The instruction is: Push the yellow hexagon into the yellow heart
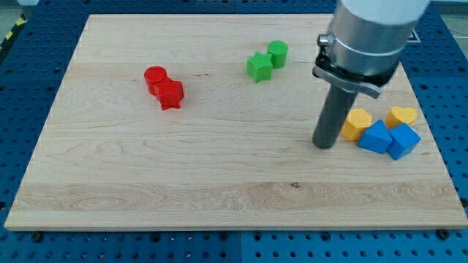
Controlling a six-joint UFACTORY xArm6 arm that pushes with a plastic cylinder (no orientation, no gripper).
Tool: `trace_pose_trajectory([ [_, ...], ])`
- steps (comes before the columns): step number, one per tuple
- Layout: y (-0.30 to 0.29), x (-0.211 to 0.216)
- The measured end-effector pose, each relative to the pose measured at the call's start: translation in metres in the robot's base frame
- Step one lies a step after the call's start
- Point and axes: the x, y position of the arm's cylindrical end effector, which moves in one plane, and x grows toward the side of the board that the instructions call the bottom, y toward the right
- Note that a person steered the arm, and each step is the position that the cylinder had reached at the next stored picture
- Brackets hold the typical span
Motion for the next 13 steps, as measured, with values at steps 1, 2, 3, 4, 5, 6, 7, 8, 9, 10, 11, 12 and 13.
trace_pose_trajectory([
  [1, 0.007, -0.027],
  [2, 0.029, -0.028],
  [3, 0.051, -0.028],
  [4, 0.058, -0.028],
  [5, 0.040, -0.037],
  [6, 0.016, -0.046],
  [7, -0.046, -0.040],
  [8, -0.126, -0.040],
  [9, -0.197, -0.040],
  [10, -0.245, -0.052],
  [11, -0.266, -0.089],
  [12, -0.269, -0.108],
  [13, -0.276, -0.107],
])
